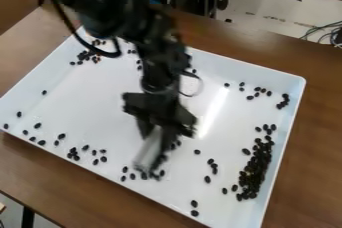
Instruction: Sweep into pile
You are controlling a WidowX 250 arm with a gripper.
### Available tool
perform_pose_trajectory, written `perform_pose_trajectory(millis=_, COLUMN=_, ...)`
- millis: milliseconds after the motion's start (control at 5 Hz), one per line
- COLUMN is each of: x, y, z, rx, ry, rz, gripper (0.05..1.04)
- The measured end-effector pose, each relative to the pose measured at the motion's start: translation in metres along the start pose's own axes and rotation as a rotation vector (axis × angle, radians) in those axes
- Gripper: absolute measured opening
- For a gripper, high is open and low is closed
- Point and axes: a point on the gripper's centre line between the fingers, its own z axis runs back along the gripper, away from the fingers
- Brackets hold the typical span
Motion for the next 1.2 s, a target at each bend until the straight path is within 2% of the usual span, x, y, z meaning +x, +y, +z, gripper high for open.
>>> perform_pose_trajectory(millis=200, x=0.000, y=-0.048, z=0.004, rx=-0.011, ry=0.003, rz=-0.081, gripper=0.354)
perform_pose_trajectory(millis=400, x=-0.004, y=-0.079, z=0.011, rx=-0.027, ry=0.011, rz=-0.109, gripper=0.354)
perform_pose_trajectory(millis=600, x=0.000, y=-0.068, z=0.026, rx=-0.001, ry=0.006, rz=-0.093, gripper=0.354)
perform_pose_trajectory(millis=800, x=0.017, y=-0.035, z=0.057, rx=0.015, ry=-0.062, rz=-0.041, gripper=0.354)
perform_pose_trajectory(millis=1000, x=0.032, y=0.012, z=0.065, rx=0.055, ry=-0.081, rz=0.023, gripper=0.354)
perform_pose_trajectory(millis=1200, x=0.053, y=0.052, z=0.076, rx=0.069, ry=-0.113, rz=0.088, gripper=0.354)
